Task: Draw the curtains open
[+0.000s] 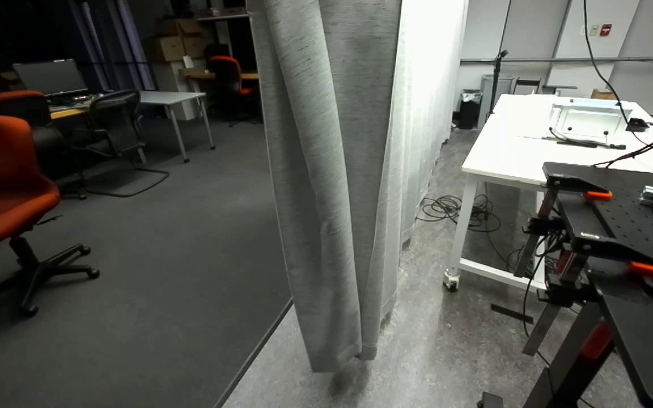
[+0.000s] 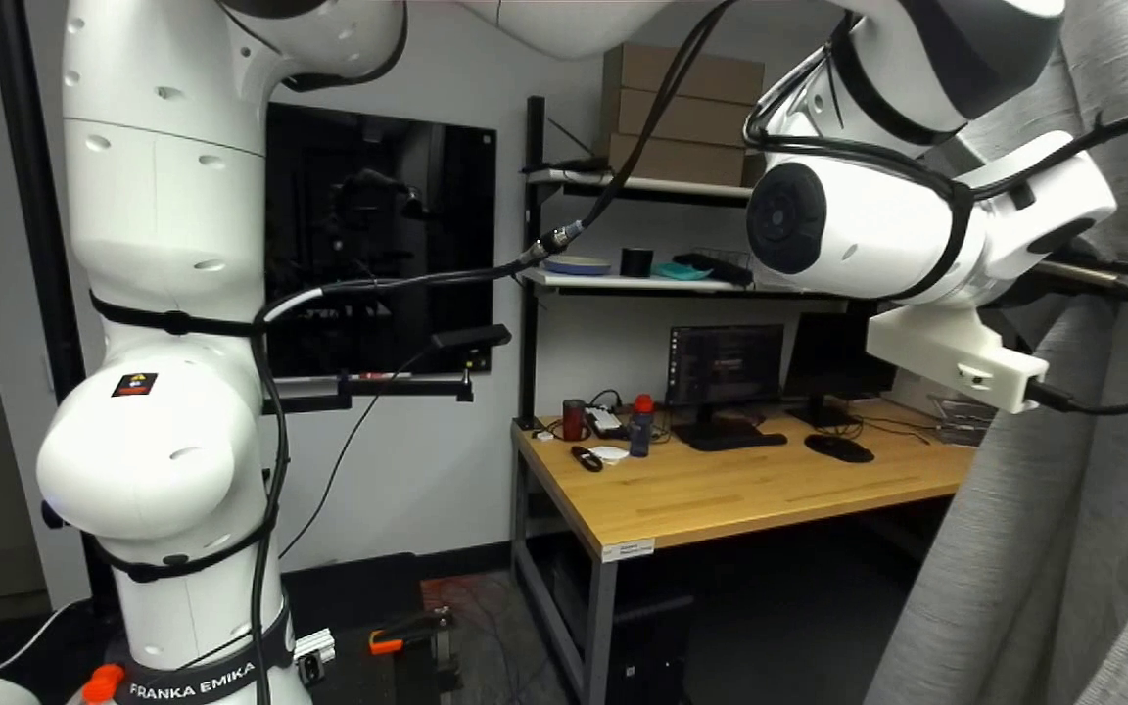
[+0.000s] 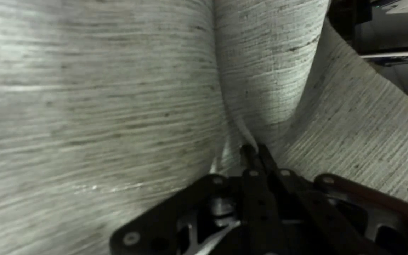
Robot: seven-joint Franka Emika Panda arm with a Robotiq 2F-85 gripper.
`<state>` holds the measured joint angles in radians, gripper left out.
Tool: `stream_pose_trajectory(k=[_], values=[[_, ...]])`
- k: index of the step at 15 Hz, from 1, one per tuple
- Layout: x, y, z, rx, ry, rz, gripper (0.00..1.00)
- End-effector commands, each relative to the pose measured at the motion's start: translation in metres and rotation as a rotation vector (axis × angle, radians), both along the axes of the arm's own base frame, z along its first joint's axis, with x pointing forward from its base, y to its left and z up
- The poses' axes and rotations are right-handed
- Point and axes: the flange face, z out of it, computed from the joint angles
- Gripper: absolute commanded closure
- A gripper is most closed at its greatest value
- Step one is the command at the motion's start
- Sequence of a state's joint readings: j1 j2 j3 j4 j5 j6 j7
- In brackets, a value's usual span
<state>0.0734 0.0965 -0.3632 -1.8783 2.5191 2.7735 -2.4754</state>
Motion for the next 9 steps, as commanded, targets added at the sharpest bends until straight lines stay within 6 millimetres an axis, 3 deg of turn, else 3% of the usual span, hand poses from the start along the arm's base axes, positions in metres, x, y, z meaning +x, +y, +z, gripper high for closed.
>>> stream_pose_trajectory(k=[1,5,9], values=[[-0.011,-0.063,0.037,0.004,-0.046,-0.126,0.99],[-0.040,-0.129,0.060,0.044,-0.087,-0.258,0.99],[-0.062,-0.167,0.074,0.069,-0.104,-0.347,0.99]])
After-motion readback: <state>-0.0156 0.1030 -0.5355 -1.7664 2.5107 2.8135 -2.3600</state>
